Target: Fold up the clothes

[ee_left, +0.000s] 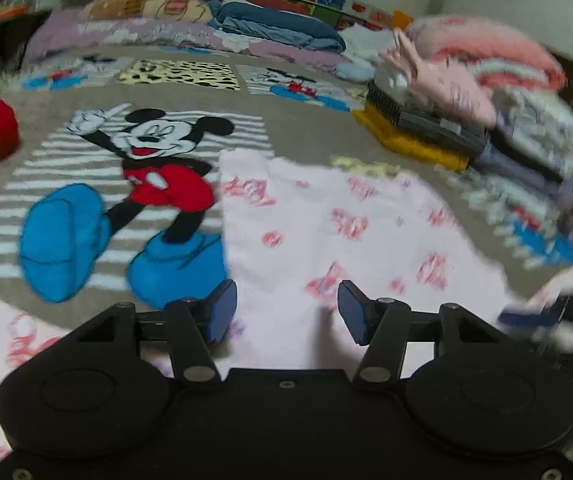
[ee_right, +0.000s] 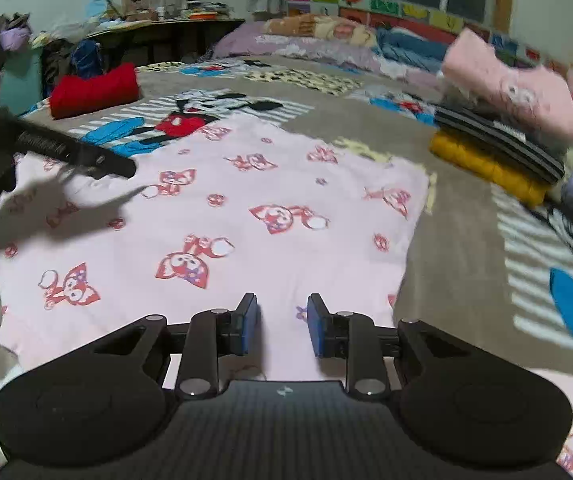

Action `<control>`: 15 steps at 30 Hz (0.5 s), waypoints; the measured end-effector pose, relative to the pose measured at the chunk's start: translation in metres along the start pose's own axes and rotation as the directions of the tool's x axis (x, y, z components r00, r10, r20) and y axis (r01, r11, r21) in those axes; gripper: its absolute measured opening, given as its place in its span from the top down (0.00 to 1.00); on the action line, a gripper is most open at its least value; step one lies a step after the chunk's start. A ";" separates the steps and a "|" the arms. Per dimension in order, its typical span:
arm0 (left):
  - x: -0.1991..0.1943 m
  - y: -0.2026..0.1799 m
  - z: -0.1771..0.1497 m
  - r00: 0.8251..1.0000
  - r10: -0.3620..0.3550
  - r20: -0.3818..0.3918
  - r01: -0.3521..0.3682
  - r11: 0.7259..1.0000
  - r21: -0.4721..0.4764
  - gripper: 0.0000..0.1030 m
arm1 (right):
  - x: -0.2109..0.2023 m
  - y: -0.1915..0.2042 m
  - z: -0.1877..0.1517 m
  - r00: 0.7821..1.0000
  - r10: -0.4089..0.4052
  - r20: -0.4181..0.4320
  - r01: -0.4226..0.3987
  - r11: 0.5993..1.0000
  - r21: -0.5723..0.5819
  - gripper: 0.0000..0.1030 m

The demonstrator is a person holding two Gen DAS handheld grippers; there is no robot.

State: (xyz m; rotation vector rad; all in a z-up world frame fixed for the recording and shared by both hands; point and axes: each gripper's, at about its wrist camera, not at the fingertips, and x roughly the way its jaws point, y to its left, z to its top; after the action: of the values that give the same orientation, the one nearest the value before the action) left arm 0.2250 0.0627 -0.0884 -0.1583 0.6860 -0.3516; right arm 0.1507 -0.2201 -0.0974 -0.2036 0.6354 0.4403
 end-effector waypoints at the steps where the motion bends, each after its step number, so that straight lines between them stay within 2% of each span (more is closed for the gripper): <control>1: 0.006 -0.003 0.006 1.000 -0.011 -0.007 0.011 1.000 -0.006 0.46 | -0.001 0.005 0.000 1.000 0.010 0.015 -0.010 1.000 -0.015 0.73; 3: 0.021 -0.012 0.018 0.999 -0.026 -0.026 0.026 1.000 0.002 0.46 | 0.000 0.020 0.001 0.998 0.049 0.034 -0.047 0.997 -0.068 0.73; 6: 0.049 -0.022 0.040 0.998 -0.032 -0.060 0.033 0.999 0.014 0.46 | 0.007 0.040 -0.002 0.995 0.099 0.014 -0.096 0.983 -0.155 0.73; 8: 0.073 -0.019 0.060 0.995 -0.037 -0.095 0.036 0.999 -0.008 0.46 | 0.008 0.044 -0.004 0.993 0.121 0.010 -0.117 0.980 -0.162 0.73; 12: 0.132 0.013 0.105 0.983 0.043 -0.181 -0.058 0.995 -0.080 0.46 | 0.005 0.033 -0.003 0.986 0.168 0.008 -0.167 0.981 -0.096 0.73; 14: 0.144 0.042 0.123 0.980 0.101 -0.172 -0.132 0.975 -0.179 0.47 | 0.004 0.032 -0.004 0.984 0.178 0.008 -0.176 0.980 -0.088 0.73; 15: 0.142 0.051 0.130 0.982 0.112 -0.154 -0.145 0.965 -0.220 0.47 | 0.004 0.033 -0.004 0.983 0.181 0.009 -0.179 0.980 -0.084 0.73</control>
State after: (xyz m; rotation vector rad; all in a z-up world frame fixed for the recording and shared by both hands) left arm 0.4244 0.0613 -0.0860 -0.3106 0.8720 -0.1574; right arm 0.1366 -0.1910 -0.1053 -0.2220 0.6222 0.6431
